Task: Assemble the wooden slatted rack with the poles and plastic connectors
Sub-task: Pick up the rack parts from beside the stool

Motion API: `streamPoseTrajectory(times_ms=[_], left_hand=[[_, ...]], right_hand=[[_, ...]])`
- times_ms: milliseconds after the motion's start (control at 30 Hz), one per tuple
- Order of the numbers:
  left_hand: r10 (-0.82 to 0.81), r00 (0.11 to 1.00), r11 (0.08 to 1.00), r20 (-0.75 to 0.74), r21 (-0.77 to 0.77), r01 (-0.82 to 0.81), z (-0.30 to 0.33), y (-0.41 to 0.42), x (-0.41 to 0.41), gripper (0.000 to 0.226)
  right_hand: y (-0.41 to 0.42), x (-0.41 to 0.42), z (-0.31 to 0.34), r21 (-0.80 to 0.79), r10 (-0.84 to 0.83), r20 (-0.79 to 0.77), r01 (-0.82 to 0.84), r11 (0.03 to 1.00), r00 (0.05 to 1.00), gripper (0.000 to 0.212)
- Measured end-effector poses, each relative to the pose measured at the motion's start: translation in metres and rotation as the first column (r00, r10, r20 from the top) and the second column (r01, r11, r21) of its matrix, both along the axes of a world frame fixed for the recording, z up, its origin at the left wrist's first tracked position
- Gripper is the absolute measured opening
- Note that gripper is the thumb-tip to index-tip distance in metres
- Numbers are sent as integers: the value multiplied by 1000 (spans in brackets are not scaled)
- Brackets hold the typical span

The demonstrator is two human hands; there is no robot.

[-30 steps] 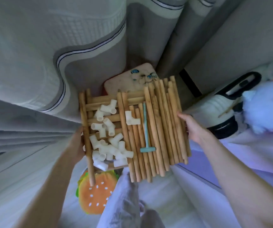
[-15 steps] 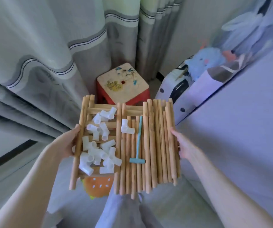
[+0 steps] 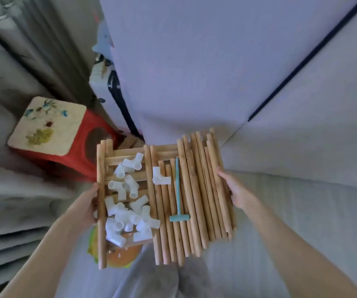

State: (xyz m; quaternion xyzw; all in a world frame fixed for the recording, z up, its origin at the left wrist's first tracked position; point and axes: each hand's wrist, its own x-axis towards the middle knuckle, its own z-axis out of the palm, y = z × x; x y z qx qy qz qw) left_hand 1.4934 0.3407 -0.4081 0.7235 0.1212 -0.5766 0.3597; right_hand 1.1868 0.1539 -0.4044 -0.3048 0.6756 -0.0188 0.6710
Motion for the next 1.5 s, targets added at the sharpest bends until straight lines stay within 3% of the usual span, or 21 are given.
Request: streamPoseTrajectory(times_ms=[167,300,467,633,800,967,1133,1233,1333,1500], left_hand=[[-290,956,956,-38,-52,288,-21,-56,-44,42],[-522,852,852,-39,-72,519,-31,-103,-79,44],[-752,658,659,-37,-71,749,-37,-138,-143,44],[-872,489,489,-17,-68,870,-69,-161,-207,41],[-944,330,330,-10,-49,943,-130,-173,-264,37],[-978,207,207,-23,-27,978,-214,-189,-306,34],[-998,57,57,-4,4,998,-343,-204,-343,28],[-1000,-11,-11,0,-4,1000,-431,-205,-358,29],[-997,-77,-77,21,10,997,-515,-200,-373,31],[-982,-186,-186,40,4,983,-626,-189,-396,34]], right_hand=[[35,-81,-5,-12,-259,-49,259,966,965,38],[78,-129,-12,2,-484,-52,485,874,873,35],[134,-176,-23,14,-718,-10,718,696,696,33],[179,-219,-64,44,-817,31,816,576,576,41],[220,-246,-128,43,-907,-23,907,419,420,47],[245,-255,-202,45,-958,-95,963,267,270,39],[265,-248,-335,47,-985,-128,992,114,119,34],[275,-241,-421,25,-989,-148,999,24,28,42],[291,-238,-506,21,-987,-159,1000,-19,-15,60],[311,-243,-614,4,-987,-156,999,-37,-36,61]])
